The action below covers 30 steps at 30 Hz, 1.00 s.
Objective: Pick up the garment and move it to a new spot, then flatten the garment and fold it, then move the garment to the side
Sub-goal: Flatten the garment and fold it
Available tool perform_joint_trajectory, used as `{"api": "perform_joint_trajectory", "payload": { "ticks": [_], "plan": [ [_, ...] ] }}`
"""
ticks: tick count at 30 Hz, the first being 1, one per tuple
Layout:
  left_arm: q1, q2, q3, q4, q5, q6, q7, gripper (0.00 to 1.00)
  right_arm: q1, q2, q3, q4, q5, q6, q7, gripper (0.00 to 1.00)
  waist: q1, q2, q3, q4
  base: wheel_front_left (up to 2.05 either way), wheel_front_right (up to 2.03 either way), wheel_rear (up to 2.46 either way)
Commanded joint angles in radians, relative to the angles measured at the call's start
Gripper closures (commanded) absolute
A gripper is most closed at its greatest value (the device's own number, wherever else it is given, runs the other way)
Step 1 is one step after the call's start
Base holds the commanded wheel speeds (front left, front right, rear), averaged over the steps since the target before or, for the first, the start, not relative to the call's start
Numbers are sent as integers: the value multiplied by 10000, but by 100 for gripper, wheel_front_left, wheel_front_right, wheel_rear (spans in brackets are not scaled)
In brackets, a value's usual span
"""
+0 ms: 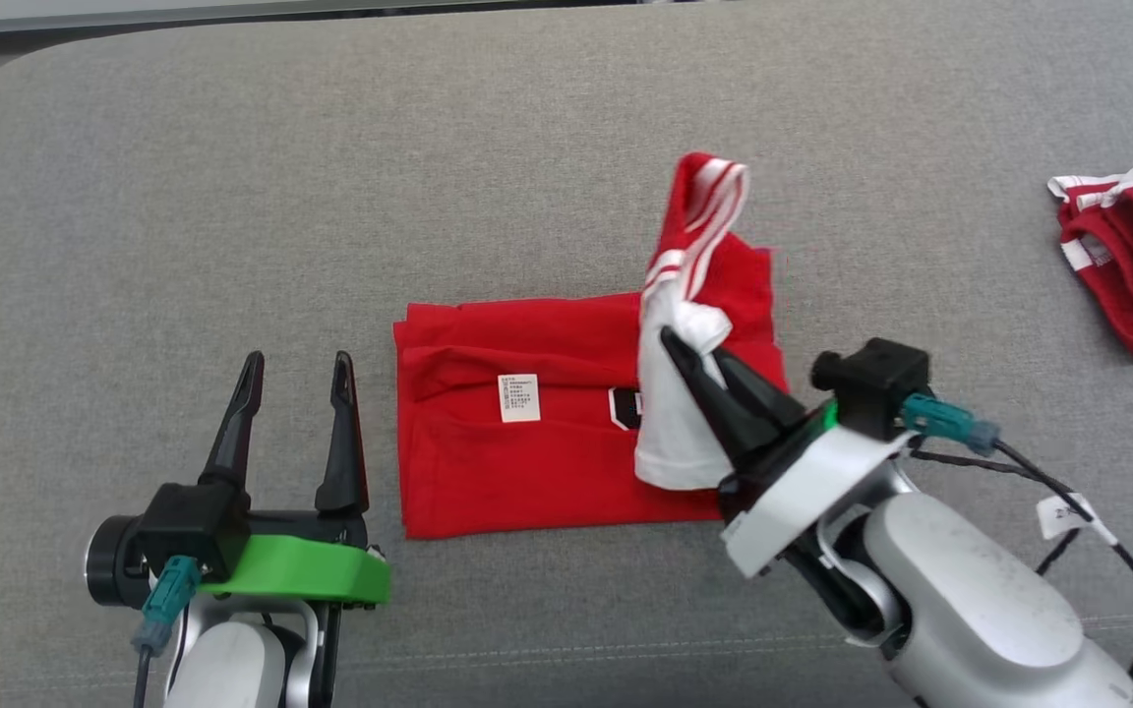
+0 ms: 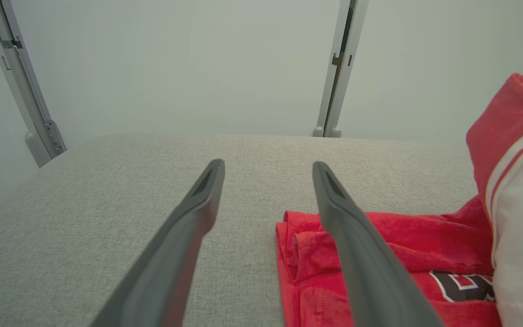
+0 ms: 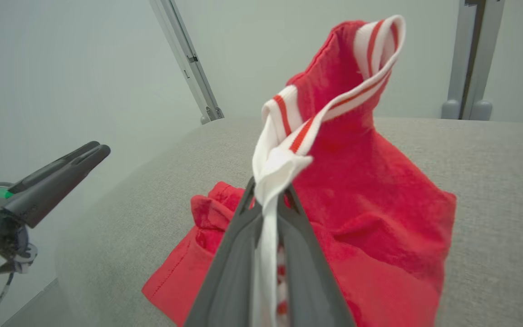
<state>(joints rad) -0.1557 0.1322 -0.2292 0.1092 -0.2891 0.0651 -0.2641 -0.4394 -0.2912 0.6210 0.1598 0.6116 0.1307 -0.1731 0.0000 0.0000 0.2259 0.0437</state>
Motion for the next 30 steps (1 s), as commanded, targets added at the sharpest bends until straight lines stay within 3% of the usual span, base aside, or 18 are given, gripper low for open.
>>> {"api": "perform_joint_trajectory", "payload": {
  "ticks": [1,6,17,18,24,30],
  "plan": [
    [-198,-62,5,19,45,-51,-1,0,-256,186,295,145,63,-1,92,100,0,0,67,186,0,0,0],
    [-270,-143,-60,63,69,-109,-1,0,-859,781,1225,935,372,-1,63,100,0,0,182,548,0,0,0],
    [-451,-404,-153,151,152,-233,-1,0,-1821,1746,2084,3046,946,-1,-501,100,0,0,371,1167,0,0,0],
    [-417,-435,-111,172,159,-236,-1,0,-1951,1880,2217,3271,1134,-1,-718,0,0,0,409,1203,0,0,0],
    [-319,-445,47,188,241,-236,-1,0,-2071,1590,2423,2382,1628,-1,-908,0,0,0,428,1038,0,0,0],
    [-392,-271,237,134,395,-247,-1,0,-1057,948,224,350,859,-1,-909,0,0,0,284,761,0,0,0]
  ]
}}
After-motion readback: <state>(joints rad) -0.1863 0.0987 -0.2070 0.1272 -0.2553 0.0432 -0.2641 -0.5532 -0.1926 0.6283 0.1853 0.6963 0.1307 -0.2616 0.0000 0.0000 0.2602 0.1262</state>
